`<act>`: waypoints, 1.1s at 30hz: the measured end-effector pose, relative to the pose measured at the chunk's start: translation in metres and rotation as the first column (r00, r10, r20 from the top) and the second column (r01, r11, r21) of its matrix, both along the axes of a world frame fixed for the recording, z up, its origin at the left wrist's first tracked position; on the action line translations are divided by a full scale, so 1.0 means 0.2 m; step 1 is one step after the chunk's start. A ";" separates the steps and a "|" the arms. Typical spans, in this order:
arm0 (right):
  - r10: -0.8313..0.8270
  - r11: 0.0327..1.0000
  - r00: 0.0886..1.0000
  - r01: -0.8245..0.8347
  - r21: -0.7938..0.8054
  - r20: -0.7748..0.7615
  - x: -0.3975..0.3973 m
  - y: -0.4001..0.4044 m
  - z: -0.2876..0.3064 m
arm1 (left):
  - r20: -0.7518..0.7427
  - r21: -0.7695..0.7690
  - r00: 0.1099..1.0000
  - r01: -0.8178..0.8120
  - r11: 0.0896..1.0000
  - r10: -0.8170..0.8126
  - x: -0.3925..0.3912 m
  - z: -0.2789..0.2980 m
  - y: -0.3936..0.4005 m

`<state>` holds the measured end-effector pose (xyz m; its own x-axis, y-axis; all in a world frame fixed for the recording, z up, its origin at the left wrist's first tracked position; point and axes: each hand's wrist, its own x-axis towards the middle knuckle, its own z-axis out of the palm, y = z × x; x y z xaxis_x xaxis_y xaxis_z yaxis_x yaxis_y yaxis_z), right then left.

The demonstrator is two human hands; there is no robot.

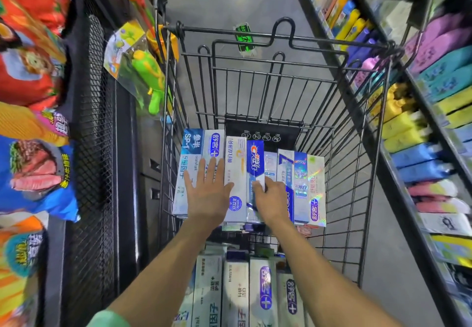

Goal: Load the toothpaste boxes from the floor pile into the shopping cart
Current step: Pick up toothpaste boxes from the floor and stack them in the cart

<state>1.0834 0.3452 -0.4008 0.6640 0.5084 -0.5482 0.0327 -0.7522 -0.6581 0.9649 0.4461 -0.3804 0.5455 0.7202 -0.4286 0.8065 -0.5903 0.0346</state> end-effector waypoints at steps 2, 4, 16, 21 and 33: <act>0.038 0.999 0.999 -0.038 -0.003 -0.031 0.02 0.00 0.04 | -0.004 -0.003 1.000 0.010 1.000 -0.010 0.00 0.01 -0.01; 0.084 0.996 0.996 -0.084 -0.002 -0.019 0.05 0.00 0.08 | 0.016 -0.018 1.000 0.018 1.000 -0.017 0.00 0.03 0.00; 0.348 0.936 0.852 -0.295 -0.190 0.392 0.32 -0.40 0.64 | 0.082 0.126 0.890 0.438 0.890 -0.449 0.26 0.53 0.03; 0.386 0.912 0.719 -0.203 -0.357 0.577 0.49 -0.79 0.98 | 0.193 0.232 0.730 0.616 0.753 -0.656 0.57 0.83 -0.23; 0.070 0.865 0.671 0.328 -0.380 0.738 0.21 -2.52 1.54 | 0.197 0.453 0.203 0.849 0.272 -0.959 0.89 1.47 -1.83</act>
<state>1.1261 -0.1595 -0.0933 0.9769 0.2135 -0.0092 0.2127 -0.9755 -0.0567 1.1435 0.0809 -0.0869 0.9313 -0.3591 0.0611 -0.3542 -0.9319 -0.0789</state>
